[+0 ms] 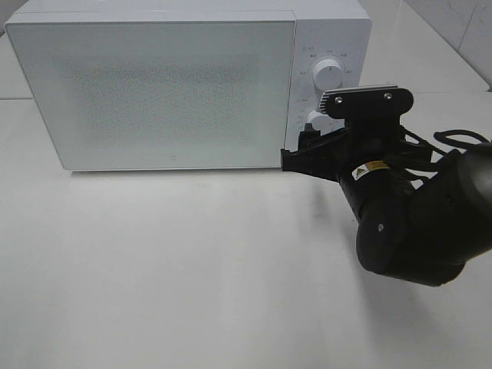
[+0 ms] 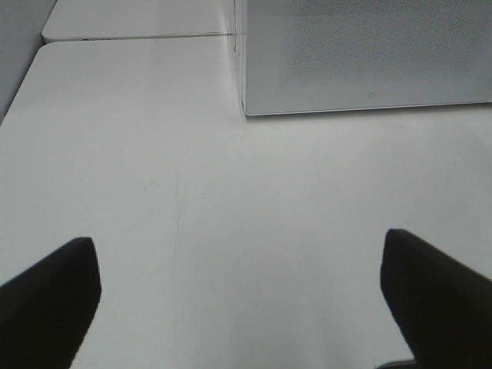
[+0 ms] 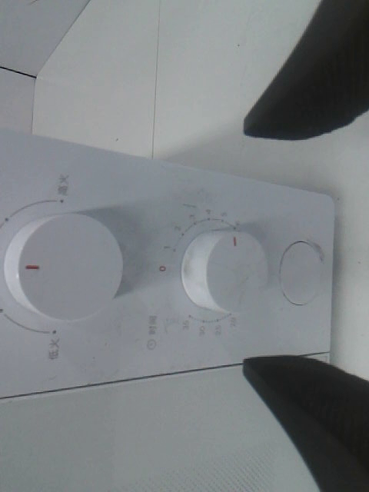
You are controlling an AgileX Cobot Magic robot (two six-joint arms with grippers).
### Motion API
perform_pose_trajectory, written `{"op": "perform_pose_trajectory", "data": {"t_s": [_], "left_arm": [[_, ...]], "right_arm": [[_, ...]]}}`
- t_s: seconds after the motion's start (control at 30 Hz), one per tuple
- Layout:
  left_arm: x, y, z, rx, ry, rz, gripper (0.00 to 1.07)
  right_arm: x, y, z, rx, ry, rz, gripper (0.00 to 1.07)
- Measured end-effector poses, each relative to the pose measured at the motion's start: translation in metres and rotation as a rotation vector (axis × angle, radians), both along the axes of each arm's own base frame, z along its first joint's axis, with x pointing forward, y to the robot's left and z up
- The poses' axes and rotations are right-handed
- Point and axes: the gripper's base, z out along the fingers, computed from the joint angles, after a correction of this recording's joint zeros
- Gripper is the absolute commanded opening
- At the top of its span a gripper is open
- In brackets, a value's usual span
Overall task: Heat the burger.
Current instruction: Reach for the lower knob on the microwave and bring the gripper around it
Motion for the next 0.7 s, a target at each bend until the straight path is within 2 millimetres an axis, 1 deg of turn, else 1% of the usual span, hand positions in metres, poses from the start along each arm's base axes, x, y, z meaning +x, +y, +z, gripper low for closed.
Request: {"op": "perform_pose_trajectory", "data": {"t_s": [0.13, 0.17, 0.23, 0.33, 0.53, 0.7], "left_arm": [[0.000, 0.000, 0.000, 0.000, 0.000, 0.000, 0.91], [0.000, 0.000, 0.000, 0.000, 0.000, 0.000, 0.91], [0.000, 0.000, 0.000, 0.000, 0.000, 0.000, 0.91], [0.000, 0.000, 0.000, 0.000, 0.000, 0.000, 0.91], [0.000, 0.000, 0.000, 0.000, 0.000, 0.000, 0.91], [0.000, 0.000, 0.000, 0.000, 0.000, 0.000, 0.91]], "right_arm": [[0.008, 0.001, -0.001, 0.002, -0.007, -0.003, 0.75], [0.014, 0.001, -0.002, -0.002, -0.011, 0.001, 0.75], [0.017, 0.003, -0.003, -0.001, -0.014, 0.005, 0.75], [0.027, 0.004, -0.008, -0.002, -0.004, 0.008, 0.75], [0.037, 0.009, -0.010, 0.000, -0.015, 0.016, 0.75], [0.046, 0.008, -0.016, -0.002, -0.010, 0.001, 0.75]]}}
